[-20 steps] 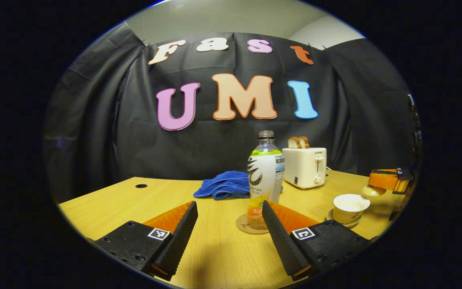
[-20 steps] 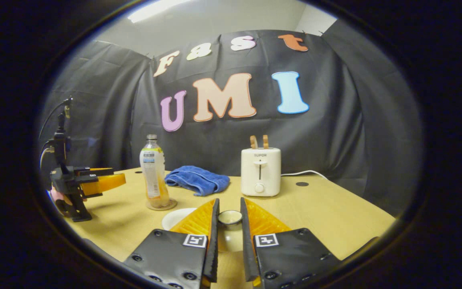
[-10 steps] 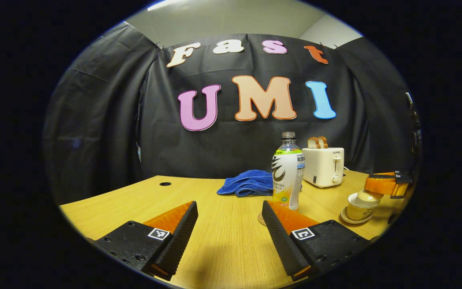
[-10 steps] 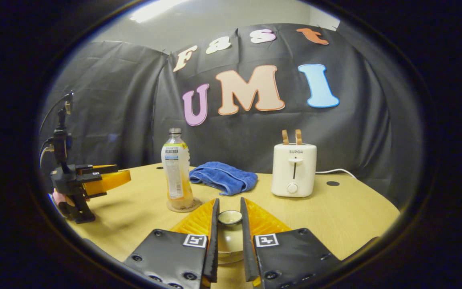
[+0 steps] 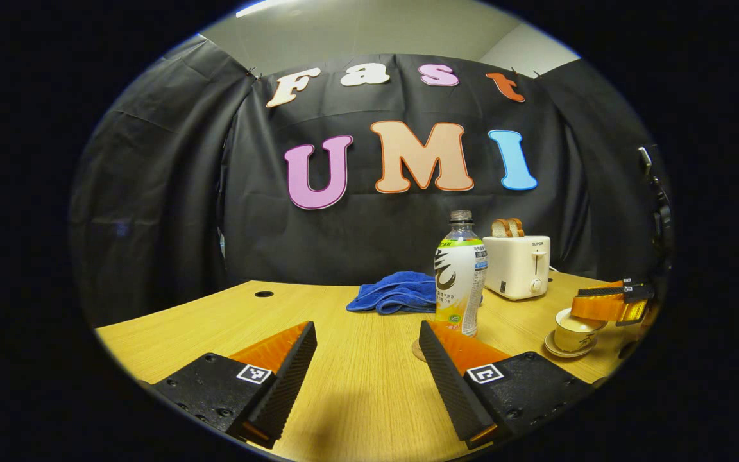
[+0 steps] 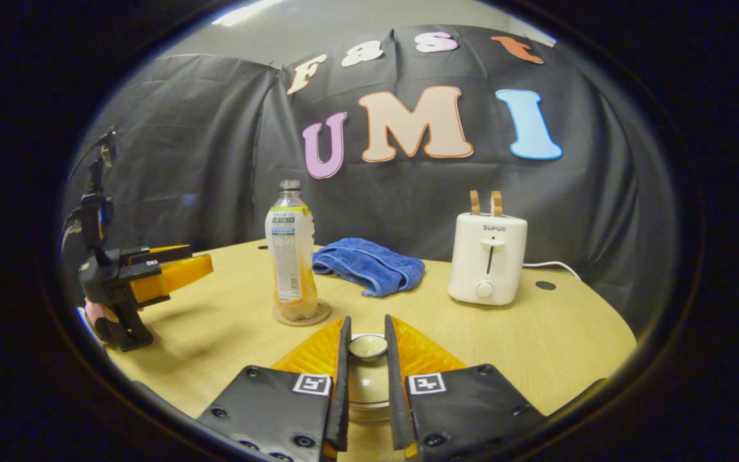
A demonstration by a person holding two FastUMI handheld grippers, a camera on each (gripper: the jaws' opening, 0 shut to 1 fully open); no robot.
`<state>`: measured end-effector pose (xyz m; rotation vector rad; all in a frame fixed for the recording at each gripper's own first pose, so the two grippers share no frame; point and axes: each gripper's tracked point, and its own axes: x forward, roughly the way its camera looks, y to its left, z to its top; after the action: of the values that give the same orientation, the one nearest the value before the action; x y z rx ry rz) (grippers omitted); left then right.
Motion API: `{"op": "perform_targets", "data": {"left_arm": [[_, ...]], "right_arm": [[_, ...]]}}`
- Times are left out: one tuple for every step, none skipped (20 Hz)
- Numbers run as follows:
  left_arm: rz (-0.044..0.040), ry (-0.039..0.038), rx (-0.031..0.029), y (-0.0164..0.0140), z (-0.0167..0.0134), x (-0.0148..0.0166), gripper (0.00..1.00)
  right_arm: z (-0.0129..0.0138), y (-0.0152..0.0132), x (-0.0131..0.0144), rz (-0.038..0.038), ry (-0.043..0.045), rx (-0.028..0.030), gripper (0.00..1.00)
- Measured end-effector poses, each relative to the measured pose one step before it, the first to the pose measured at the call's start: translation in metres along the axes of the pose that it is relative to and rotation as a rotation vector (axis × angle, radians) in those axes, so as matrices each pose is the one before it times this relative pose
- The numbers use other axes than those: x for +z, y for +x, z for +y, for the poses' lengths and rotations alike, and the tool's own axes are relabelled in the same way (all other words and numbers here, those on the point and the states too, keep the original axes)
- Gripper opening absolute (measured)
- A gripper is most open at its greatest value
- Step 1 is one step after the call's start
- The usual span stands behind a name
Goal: Open the teacup lid with one hand, grasp the water bottle and pour water into the teacup with the other hand; after pouring, place the water bottle on the coaster and then close the teacup lid.
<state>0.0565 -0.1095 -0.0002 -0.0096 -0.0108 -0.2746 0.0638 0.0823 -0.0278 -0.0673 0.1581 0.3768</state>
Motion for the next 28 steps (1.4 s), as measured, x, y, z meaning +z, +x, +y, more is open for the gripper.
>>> {"op": "perform_targets", "data": {"left_arm": [[-0.00056, 0.00008, -0.00035, 0.00119, -0.0003, -0.00015, 0.94], [0.00009, 0.0, -0.00039, 0.00006, 0.00027, 0.00005, 0.94], [-0.00029, 0.00016, -0.00028, 0.00009, 0.00001, -0.00027, 0.94], [-0.00008, 0.00007, -0.00018, 0.00028, 0.00043, 0.00011, 0.94], [-0.00008, 0.00034, 0.00004, -0.00075, -0.00024, 0.00008, 0.94], [-0.00021, -0.00035, 0.00009, 0.00029, -0.00011, 0.00055, 0.94], [-0.00019, 0.00028, 0.00016, 0.00035, 0.00018, -0.0005, 0.94], [-0.00009, -0.00012, 0.00008, -0.00049, -0.00068, 0.00039, 0.94], [0.00002, -0.00005, 0.00015, 0.00045, 0.00059, -0.00037, 0.94], [0.00001, 0.00035, 0.00058, -0.00017, 0.00001, 0.00035, 0.94], [-0.00006, 0.00036, 0.00217, 0.00006, 0.00037, -0.00048, 0.94], [-0.00022, 0.00032, 0.00346, -0.00063, 0.00072, -0.00001, 0.94], [0.00024, 0.00026, 0.00198, 0.00044, 0.00023, 0.00035, 0.94], [-0.00012, -0.00001, 0.00189, -0.00003, 0.00018, -0.00022, 0.94], [0.00038, 0.00009, 0.00132, 0.00001, 0.00021, -0.00006, 0.94], [-0.00005, 0.00011, 0.00391, -0.0006, 0.00106, 0.00022, 0.94], [0.00051, 0.00079, 0.00699, -0.00085, 0.00159, -0.00011, 0.94], [-0.00007, 0.00018, 0.00697, -0.00024, 0.0013, -0.00029, 0.94], [0.00064, 0.00005, 0.00477, -0.00042, 0.00034, 0.00033, 0.94], [0.0005, -0.0002, 0.00447, -0.00023, 0.00114, 0.00059, 0.94], [0.00015, -0.00027, 0.00223, -0.00033, 0.00049, -0.00021, 0.94], [0.00097, -0.00023, 0.00133, 0.00038, 0.00008, 0.00004, 0.94], [-0.00023, -0.00022, 0.00051, -0.00162, -0.00015, -0.00059, 0.94], [0.00031, 0.00092, 0.00005, -0.00033, 0.00043, 0.00014, 0.94], [-0.00009, -0.00068, 0.0012, -0.00029, 0.00037, 0.0003, 0.94], [0.0009, 0.00062, 0.00141, -0.00047, 0.0, 0.00017, 0.94], [-0.00095, -0.00004, 0.00326, -0.00113, 0.00085, -0.00033, 0.94], [0.00029, 0.00037, 0.00468, -0.00064, 0.00098, -0.00013, 0.94]], "right_arm": [[-0.00071, 0.00012, 0.00038, 0.00242, -0.00017, -0.001, 0.3], [-0.00108, 0.00033, -0.00254, 0.00519, 0.00644, -0.00194, 0.38], [0.00059, 0.00105, -0.00226, 0.00762, 0.01034, 0.00515, 0.46], [0.00291, -0.00304, 0.00016, 0.00629, 0.01181, 0.01356, 0.54], [0.00243, -0.00098, 0.00014, 0.00161, 0.00355, 0.01094, 0.62], [0.00135, -0.00105, -0.00026, 0.00296, -0.00846, 0.00042, 0.69], [0.00029, -0.00171, -0.00029, 0.0037, -0.00805, -0.00186, 0.77], [0.00004, -0.00119, -0.00117, 0.00131, -0.00676, -0.00815, 0.82], [-0.00047, -0.00178, 0.00142, -0.00312, -0.00697, -0.00771, 0.86], [0.00052, -0.00084, 0.00037, -0.00713, -0.00567, -0.00357, 0.91], [0.00122, -0.00256, 0.00101, -0.00833, -0.00388, -0.00193, 0.95], [0.00019, -0.00307, 0.00083, -0.00928, 0.00003, -0.00239, 1.0], [0.00002, -0.00362, 0.00109, -0.00884, 0.00415, -0.00281, 1.0], [-0.00055, -0.00251, -0.00002, -0.01013, 0.00736, -0.00251, 1.0], [-0.00087, -0.00408, 0.00177, -0.01288, 0.00891, -0.00678, 1.0], [-0.00134, -0.00377, 0.00165, -0.01294, 0.00911, -0.00898, 1.0], [-0.00302, -0.00325, 0.00144, -0.01316, 0.01002, -0.01588, 1.0], [-0.00524, -0.00526, 0.00218, -0.01701, 0.00789, -0.0264, 1.0], [-0.00641, -0.00374, 0.00405, -0.02384, 0.00656, -0.03173, 1.0], [-0.00445, -0.00251, 0.00377, -0.02362, 0.00614, -0.02876, 1.0], [-0.00359, -0.00147, 0.00291, -0.02094, 0.00329, -0.02509, 1.0], [-0.00205, -0.00227, 0.00262, -0.01978, -0.00055, -0.02087, 1.0], [-0.00492, -0.00009, 0.00027, -0.00046, 0.00052, -0.02579, 1.0], [-0.00397, -0.00072, -0.00318, 0.00257, -0.00097, -0.01827, 1.0], [-0.0021, -0.00137, 0.00112, -0.00245, -0.00043, -0.01684, 1.0], [-0.00494, -0.00086, 0.00092, -0.0023, -0.00038, -0.02421, 1.0], [-0.00691, -0.00155, 0.00085, -0.00095, -0.00095, -0.03134, 1.0], [-0.00789, -0.00226, 0.00014, -0.00241, -0.00041, -0.03631, 1.0]]}}
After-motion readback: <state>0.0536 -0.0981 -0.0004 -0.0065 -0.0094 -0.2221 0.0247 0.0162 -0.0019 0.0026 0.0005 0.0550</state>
